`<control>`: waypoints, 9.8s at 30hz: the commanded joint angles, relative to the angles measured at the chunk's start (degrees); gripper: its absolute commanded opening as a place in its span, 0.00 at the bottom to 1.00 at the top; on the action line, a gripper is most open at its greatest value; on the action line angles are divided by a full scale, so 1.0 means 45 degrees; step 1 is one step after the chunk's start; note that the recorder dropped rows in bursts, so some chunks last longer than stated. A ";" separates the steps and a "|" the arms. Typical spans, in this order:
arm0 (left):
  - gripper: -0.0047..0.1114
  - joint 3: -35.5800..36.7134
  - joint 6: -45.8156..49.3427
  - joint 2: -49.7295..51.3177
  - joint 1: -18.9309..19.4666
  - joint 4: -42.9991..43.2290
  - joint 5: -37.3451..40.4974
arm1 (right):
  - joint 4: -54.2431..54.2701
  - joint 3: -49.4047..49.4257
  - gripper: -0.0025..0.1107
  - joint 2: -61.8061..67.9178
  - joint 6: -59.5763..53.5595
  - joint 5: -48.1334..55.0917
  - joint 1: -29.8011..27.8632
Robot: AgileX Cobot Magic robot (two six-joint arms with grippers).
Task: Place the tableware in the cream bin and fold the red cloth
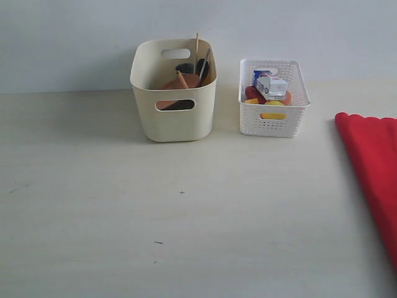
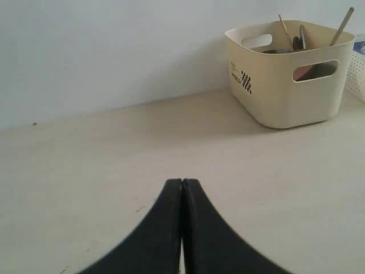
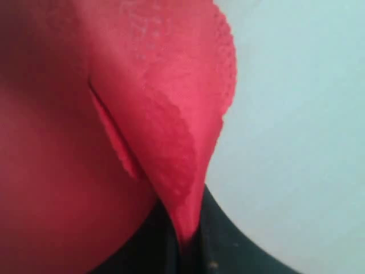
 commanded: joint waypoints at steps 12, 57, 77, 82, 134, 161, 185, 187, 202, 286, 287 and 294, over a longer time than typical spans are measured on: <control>0.04 0.0042 -0.0046 -0.0086 0.0760 -0.0350 0.0056 | 0.4769 -0.2641 0.02 0.2400 -0.2329 0.0185 -0.0017; 0.04 0.0042 -0.0046 -0.0086 0.1393 -0.0632 0.0056 | 0.0028 -1.0121 0.62 0.0946 0.0607 0.2699 0.1839; 0.04 0.0042 -0.0046 -0.0086 0.0410 -0.0100 0.1063 | 0.1036 -0.0955 0.02 -1.0179 -0.0363 -0.0502 0.5035; 0.04 0.0042 -0.0046 -0.0086 -0.0117 -0.0100 0.1117 | 0.1268 0.1843 0.02 -1.2692 -0.0973 -0.2027 0.5035; 0.04 0.0042 -0.0046 -0.0086 -0.0666 0.0279 0.1166 | 0.7213 1.1416 0.02 -2.3540 -0.6194 -0.4579 0.7282; 0.04 0.0042 -0.8921 -0.0086 -0.0259 0.6972 0.1054 | 0.7213 1.1416 0.02 -2.3540 -0.6194 -0.4579 0.7282; 0.04 0.0042 -0.7459 -0.0086 -0.0259 0.6269 0.1090 | 0.7213 1.1416 0.02 -2.3540 -0.6194 -0.4579 0.7282; 0.04 0.0042 -0.7459 -0.0086 -0.0259 0.6269 0.1090 | 0.7213 1.1416 0.02 -2.3540 -0.6194 -0.4579 0.7282; 0.04 0.0042 -0.7461 -0.0086 -0.0259 0.6270 0.1115 | 0.7179 1.2456 0.02 -2.3577 -0.6312 -0.4859 0.7585; 0.04 0.0042 -0.7461 -0.0086 -0.0259 0.6270 0.1124 | -0.2149 1.7664 0.02 -2.6950 0.2690 -0.7089 1.0538; 0.04 0.0042 -0.7461 -0.0086 -0.0259 0.6270 0.1124 | -0.2149 1.7664 0.02 -2.6950 0.2690 -0.7089 1.0538; 0.04 0.0042 -0.7461 -0.0086 -0.0259 0.6270 0.1124 | -0.2149 1.7664 0.02 -2.6950 0.2690 -0.7089 1.0538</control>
